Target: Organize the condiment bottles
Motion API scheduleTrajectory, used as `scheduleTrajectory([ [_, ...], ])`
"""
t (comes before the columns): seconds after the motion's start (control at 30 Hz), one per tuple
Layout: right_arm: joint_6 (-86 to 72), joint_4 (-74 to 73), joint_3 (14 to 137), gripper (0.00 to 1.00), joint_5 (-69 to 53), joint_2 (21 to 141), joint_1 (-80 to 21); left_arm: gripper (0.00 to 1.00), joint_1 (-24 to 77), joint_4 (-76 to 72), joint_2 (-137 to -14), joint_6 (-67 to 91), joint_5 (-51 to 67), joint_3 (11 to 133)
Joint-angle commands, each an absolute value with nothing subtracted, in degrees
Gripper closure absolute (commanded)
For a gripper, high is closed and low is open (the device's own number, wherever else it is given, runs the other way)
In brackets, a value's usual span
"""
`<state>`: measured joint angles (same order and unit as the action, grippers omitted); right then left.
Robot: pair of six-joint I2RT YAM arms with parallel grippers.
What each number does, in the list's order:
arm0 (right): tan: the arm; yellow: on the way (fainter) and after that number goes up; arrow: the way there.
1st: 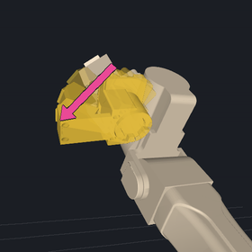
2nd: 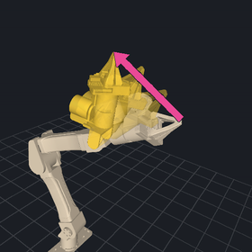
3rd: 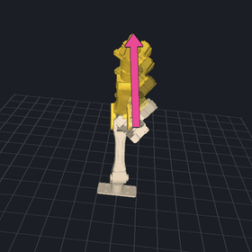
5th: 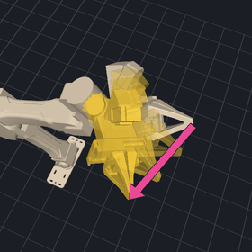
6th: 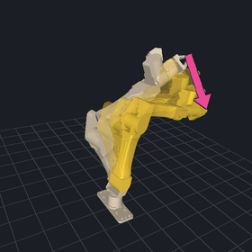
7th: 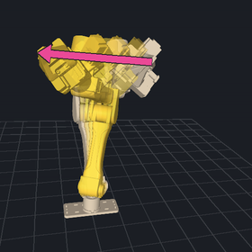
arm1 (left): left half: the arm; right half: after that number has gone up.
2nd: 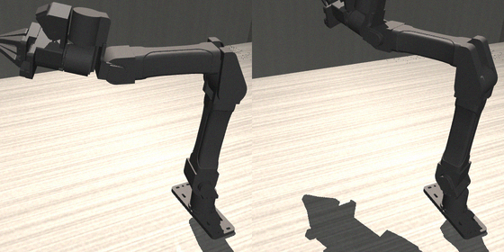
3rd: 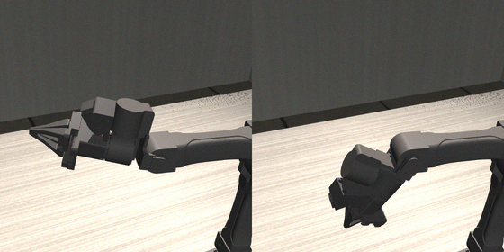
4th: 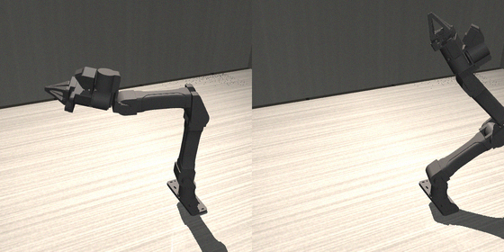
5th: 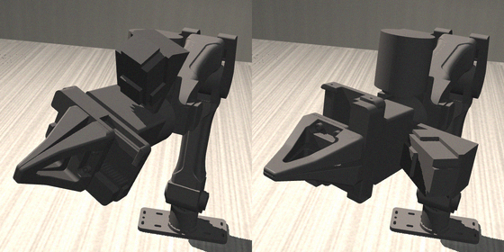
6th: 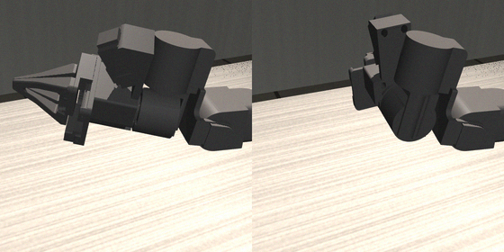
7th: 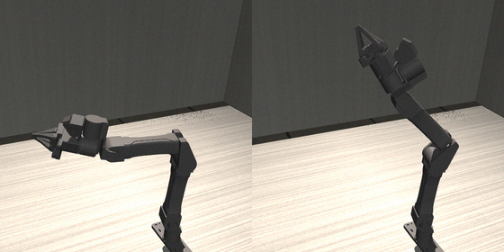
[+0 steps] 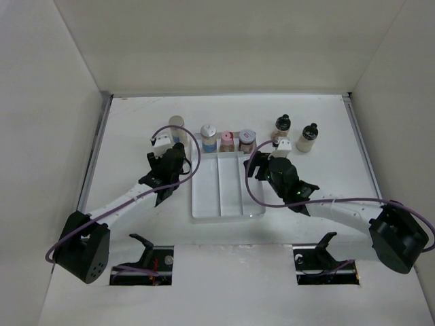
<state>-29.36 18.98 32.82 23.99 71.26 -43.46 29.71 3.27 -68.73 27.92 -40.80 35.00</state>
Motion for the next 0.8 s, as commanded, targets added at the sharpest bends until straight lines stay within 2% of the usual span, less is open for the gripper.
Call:
scheduleTrajectory([
  [0.0, -29.0, 22.2, 32.6, 0.2, 23.8, 69.3, -43.1, 0.53, 29.9, 1.9, -68.3, 28.9, -41.1, 35.1],
  [0.3, -29.7, 22.2, 31.5, 0.18, 24.6, 67.7, -41.4, 0.71, 31.3, 3.2, -64.8, 28.5, -41.6, 37.4],
  [0.5, -30.7, 22.3, 30.5, 0.17, 26.4, 66.7, -39.9, 0.73, 38.8, 2.8, -63.4, 27.1, -41.8, 46.0],
  [0.77, -33.6, 21.0, 28.3, 0.17, 28.7, 64.2, -35.9, 0.73, 47.1, -6.8, -78.7, 26.2, -35.2, 57.4],
])
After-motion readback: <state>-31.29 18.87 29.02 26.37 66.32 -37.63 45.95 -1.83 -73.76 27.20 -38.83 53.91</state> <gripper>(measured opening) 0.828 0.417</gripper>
